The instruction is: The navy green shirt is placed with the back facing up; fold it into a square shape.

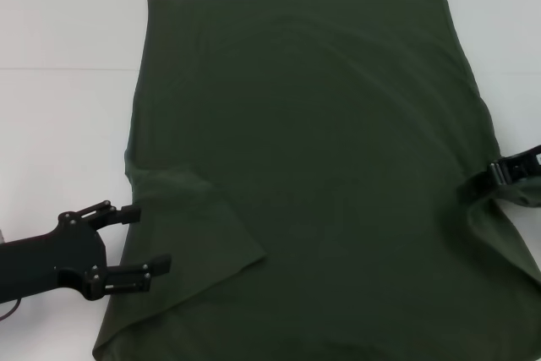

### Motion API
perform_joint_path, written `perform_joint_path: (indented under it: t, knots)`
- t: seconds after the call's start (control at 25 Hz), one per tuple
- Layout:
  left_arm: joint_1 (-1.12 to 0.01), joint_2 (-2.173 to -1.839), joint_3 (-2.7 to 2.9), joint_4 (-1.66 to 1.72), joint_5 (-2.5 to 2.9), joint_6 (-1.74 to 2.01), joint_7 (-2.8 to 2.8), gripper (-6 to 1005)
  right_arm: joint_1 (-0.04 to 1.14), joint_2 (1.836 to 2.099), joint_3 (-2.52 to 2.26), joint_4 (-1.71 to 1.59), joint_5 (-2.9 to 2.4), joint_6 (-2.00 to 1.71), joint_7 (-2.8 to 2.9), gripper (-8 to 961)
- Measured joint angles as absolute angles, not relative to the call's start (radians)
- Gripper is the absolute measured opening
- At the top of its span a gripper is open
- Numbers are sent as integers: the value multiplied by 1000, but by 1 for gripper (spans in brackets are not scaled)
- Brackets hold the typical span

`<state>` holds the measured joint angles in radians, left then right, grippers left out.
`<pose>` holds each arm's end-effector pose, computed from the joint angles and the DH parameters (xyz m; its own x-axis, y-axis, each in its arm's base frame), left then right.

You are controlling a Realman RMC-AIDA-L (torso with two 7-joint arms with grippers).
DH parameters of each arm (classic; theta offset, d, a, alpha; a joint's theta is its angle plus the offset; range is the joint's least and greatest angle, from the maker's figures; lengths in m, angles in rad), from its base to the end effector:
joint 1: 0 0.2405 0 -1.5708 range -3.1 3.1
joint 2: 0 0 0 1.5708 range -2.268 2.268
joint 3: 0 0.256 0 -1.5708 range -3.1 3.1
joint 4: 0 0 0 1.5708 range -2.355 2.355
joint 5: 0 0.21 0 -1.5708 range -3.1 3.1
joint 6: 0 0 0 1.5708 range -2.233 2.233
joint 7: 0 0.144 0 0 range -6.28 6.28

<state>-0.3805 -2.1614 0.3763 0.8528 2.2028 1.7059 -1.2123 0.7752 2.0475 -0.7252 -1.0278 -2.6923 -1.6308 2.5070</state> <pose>-0.3118 0.2749 0.0257 0.8199 0.2884 0.4946 0.4721 -0.8293 -0.2990 0.2295 0.3882 0.0578 0.4389 -0.8932 -0.0976 -0.8600 -0.3861 -0.3338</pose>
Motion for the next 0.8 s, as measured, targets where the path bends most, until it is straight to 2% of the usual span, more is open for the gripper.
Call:
perform_joint_path:
  t: [0.2, 0.4, 0.8]
  knots:
    - [-380, -2161, 379, 853, 2203, 1706, -1214, 934, 771, 2047, -726, -989, -2614, -1630, 2479, 204]
    - [-380, -2161, 380, 852, 2203, 1706, -1215, 934, 773, 2038, -723, -928, -2580, -1620, 2464, 442]
    - [-380, -2161, 383, 851, 2203, 1706, -1215, 934, 764, 2034, -704, -923, -2555, -1621, 2482, 657]
